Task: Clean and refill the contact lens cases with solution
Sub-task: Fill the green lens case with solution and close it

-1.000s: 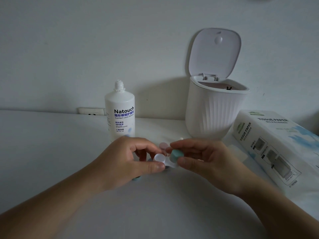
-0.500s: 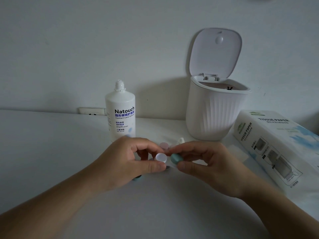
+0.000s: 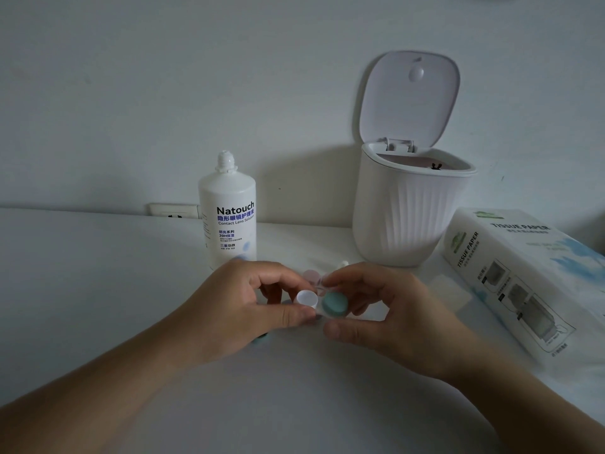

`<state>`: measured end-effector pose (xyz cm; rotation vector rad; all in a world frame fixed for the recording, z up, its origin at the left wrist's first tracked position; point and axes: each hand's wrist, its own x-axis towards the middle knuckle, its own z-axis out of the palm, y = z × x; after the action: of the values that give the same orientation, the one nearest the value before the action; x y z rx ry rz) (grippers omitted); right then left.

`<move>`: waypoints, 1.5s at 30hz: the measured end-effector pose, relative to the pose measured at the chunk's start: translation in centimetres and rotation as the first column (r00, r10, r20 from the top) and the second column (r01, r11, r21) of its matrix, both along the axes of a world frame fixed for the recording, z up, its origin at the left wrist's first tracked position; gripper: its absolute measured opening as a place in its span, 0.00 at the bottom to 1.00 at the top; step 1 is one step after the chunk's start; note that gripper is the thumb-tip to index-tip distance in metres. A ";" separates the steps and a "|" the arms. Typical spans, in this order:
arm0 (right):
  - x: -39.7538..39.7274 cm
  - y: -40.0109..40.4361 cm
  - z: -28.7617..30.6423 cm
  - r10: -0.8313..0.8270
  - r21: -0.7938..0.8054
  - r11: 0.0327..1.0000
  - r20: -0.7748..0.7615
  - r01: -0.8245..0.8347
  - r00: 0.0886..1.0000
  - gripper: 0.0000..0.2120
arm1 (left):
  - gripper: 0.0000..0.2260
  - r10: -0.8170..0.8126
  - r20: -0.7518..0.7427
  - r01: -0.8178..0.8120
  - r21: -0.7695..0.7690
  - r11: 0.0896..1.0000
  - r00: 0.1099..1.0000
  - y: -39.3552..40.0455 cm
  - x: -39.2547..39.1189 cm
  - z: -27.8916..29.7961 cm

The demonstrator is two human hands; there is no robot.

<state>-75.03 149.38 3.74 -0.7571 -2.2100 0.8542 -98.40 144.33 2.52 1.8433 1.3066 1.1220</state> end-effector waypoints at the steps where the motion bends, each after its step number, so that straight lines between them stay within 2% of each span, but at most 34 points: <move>1: 0.1 0.0 0.1 0.007 -0.009 1.000 0.000 -0.007 1.000 0.19 | 0.13 0.008 -0.016 -0.008 0.014 1.000 1.000 0.0 -0.1 0.0; 6: 0.5 0.0 0.3 0.013 -0.019 1.000 -0.017 -0.014 1.000 0.17 | 0.09 0.011 -0.049 -0.008 0.047 0.999 0.999 0.1 -0.1 0.1; 12: 0.1 0.0 0.1 -0.063 -0.015 0.998 -0.024 0.062 0.998 0.11 | 0.16 0.029 -0.029 -0.028 0.035 0.999 0.999 0.1 -0.1 0.0; 16: 0.1 -0.2 0.4 -0.034 -0.043 0.999 -0.011 0.034 0.999 0.18 | 0.15 0.018 -0.033 -0.017 0.041 0.999 0.999 0.1 -0.1 0.1; 20: 0.4 -0.2 0.6 0.001 -0.071 0.997 -0.015 -0.002 1.000 0.17 | 0.10 0.003 -0.032 -0.002 0.047 0.999 0.999 0.1 -0.1 0.2; 26: -0.1 -0.1 0.2 -0.054 -0.068 0.996 -0.013 0.053 0.998 0.11 | 0.15 0.031 -0.031 -0.029 0.058 0.998 0.999 0.2 -0.2 0.0; 31: 0.2 -0.1 0.3 -0.007 -0.117 0.993 0.012 0.009 1.000 0.18 | 0.11 0.011 -0.048 -0.008 0.053 0.999 0.999 0.3 -0.2 -0.1; 35: 0.4 -0.1 0.4 0.005 -0.119 0.993 -0.018 -0.007 1.000 0.15 | 0.12 0.012 -0.031 -0.010 0.058 0.998 0.999 0.1 -0.2 0.1; 39: 0.0 -0.2 0.2 -0.055 -0.111 0.992 -0.003 0.055 0.998 0.12 | 0.14 0.028 -0.024 -0.026 0.053 0.998 0.999 0.2 -0.1 0.0; 45: 0.3 -0.3 0.5 -0.014 -0.125 0.992 -0.010 0.013 1.000 0.17 | 0.11 0.003 -0.046 -0.001 0.052 0.999 0.999 0.2 -0.1 0.0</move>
<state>-74.76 149.05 4.24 -0.8238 -2.1554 0.9951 -98.51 144.48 2.53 1.9168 1.3166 1.1307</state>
